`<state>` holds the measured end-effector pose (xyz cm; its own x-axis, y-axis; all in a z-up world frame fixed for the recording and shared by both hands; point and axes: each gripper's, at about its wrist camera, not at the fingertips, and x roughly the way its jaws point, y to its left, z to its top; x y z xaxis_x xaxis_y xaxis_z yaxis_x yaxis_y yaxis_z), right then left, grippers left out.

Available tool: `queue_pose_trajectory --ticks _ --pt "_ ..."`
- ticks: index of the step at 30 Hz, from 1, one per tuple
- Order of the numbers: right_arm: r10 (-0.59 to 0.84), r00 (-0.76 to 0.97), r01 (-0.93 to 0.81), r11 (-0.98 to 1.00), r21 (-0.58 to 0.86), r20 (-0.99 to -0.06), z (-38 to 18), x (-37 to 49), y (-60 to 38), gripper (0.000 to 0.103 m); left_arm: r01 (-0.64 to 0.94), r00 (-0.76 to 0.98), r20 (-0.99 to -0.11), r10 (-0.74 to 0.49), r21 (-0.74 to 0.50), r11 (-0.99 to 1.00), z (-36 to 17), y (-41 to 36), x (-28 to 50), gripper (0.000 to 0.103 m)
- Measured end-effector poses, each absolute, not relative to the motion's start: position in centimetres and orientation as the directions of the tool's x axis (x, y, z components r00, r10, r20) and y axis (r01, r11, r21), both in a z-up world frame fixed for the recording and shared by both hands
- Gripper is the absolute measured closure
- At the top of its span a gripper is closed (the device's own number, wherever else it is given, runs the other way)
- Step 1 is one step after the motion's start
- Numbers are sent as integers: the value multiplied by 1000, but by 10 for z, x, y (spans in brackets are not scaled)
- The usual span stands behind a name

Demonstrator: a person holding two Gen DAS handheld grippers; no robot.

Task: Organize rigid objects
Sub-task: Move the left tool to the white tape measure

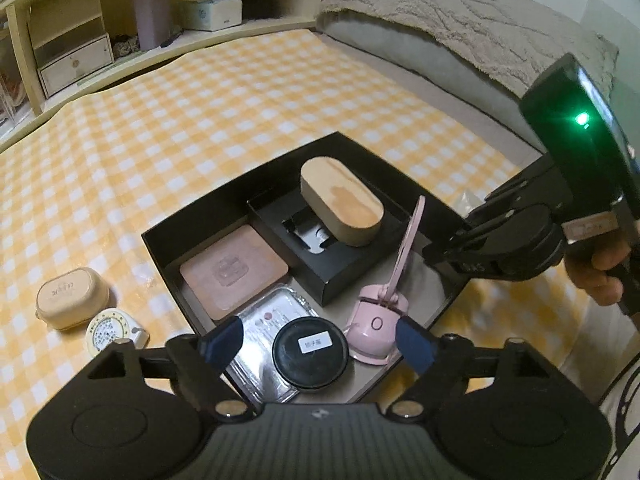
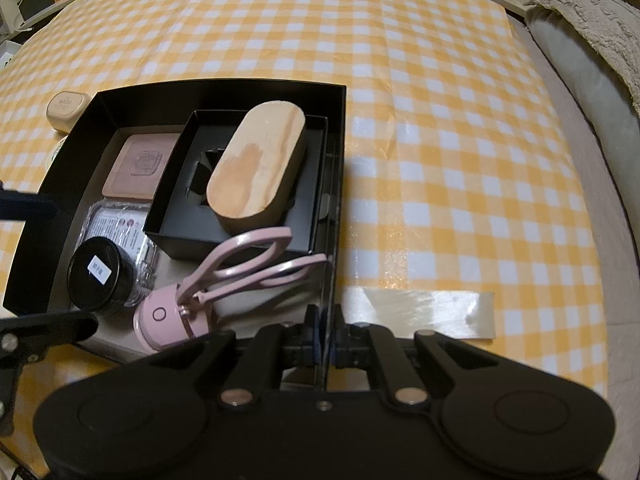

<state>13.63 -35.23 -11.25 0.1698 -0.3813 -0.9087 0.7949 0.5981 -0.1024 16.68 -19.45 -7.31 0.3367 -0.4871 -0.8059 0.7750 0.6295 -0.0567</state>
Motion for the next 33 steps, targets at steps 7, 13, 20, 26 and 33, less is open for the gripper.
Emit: queue_pose_trajectory --ticks 7,13,20,26,33 --pt "-382 169 795 598 -103 -909 -113 136 -352 97 773 348 -791 -503 -62 631 -61 -193 162 11" --pt "-382 169 795 598 -103 -909 -112 136 -352 97 773 369 -764 -529 -63 632 -44 -190 158 4" --pt "-382 167 795 598 -105 -909 -113 136 -352 97 729 493 -659 -568 -43 683 -16 -172 162 0" --pt "-383 165 794 598 -108 -909 -113 137 -352 97 630 596 -594 -540 -71 773 1 -145 183 0" --pt "-384 163 793 599 -111 -909 -112 136 -353 96 499 699 -555 -451 -73 863 3 -114 210 0"
